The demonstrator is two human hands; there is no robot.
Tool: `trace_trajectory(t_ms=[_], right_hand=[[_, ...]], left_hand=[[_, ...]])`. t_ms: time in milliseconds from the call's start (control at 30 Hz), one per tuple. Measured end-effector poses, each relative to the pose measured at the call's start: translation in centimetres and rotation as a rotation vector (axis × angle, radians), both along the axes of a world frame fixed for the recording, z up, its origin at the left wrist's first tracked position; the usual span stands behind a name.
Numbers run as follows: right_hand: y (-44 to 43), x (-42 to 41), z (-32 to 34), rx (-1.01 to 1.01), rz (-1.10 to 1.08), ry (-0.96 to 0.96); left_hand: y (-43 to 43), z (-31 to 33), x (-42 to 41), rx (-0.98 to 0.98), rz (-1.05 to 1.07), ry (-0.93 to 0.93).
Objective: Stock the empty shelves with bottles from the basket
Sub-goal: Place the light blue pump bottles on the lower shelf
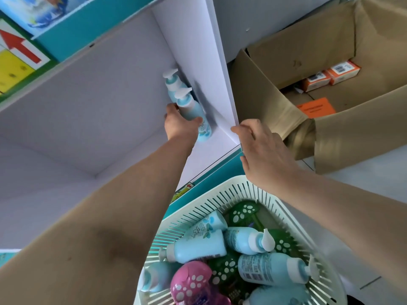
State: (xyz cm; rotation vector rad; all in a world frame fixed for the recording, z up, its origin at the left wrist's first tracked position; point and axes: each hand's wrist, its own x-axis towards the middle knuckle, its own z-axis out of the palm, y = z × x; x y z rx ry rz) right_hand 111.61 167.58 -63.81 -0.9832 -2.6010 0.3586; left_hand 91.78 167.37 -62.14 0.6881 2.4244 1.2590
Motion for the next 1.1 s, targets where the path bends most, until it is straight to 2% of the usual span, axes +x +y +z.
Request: trace_trajectory(t_ms=[533,933,1000,1100], right_hand=[[-0.9,0.1,-1.0,0.007,0.138,-0.092],[-1.0,0.0,-1.0,-0.020,0.182,-0.070],[-1.1,0.4,-0.9,-0.038,0.201,-0.091],[-0.6,0.9,-1.0,-0.071,0.215,-0.106]], left_hand=[[2.8,-0.6,-2.1,-0.007,0.011,0.078],[2.9,-0.7,-1.3,0.002,0.003,0.075],[2.3,-0.3,-1.0,-0.018,0.014,0.044],[0.3,0.5,-0.2,-0.083,-0.032,0.094]])
